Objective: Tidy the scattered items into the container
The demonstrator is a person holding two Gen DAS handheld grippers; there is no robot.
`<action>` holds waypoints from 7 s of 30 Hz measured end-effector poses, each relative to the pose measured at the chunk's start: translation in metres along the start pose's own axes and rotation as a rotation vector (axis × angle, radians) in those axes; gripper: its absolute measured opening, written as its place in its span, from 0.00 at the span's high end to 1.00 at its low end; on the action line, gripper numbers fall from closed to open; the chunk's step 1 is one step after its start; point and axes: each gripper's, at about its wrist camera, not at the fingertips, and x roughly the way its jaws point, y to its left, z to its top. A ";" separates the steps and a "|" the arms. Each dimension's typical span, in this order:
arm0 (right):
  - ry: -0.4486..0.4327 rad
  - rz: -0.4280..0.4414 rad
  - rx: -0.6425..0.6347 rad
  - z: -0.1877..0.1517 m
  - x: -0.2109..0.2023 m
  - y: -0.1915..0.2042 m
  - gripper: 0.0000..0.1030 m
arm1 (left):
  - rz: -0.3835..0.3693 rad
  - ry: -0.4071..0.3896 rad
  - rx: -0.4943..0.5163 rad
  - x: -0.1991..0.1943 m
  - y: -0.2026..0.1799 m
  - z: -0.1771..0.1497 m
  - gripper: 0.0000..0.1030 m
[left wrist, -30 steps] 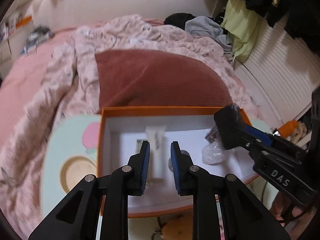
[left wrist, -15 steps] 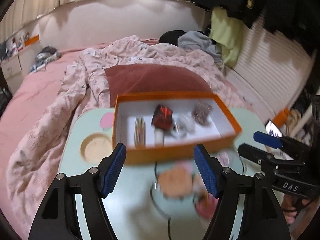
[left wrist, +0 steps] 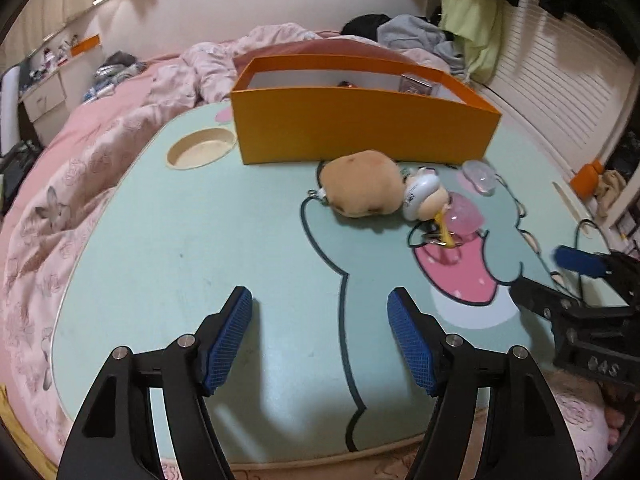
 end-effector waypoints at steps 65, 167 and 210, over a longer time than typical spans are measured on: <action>-0.127 0.112 0.180 0.029 -0.015 -0.050 0.42 | -0.004 0.003 0.000 0.007 0.000 -0.002 0.00; -0.127 0.067 0.022 0.030 -0.027 -0.017 0.25 | -0.092 -0.107 0.050 -0.028 0.007 0.036 0.23; -0.142 0.044 -0.095 0.029 -0.009 0.006 0.25 | -0.001 -0.005 -0.002 0.007 0.003 -0.002 0.00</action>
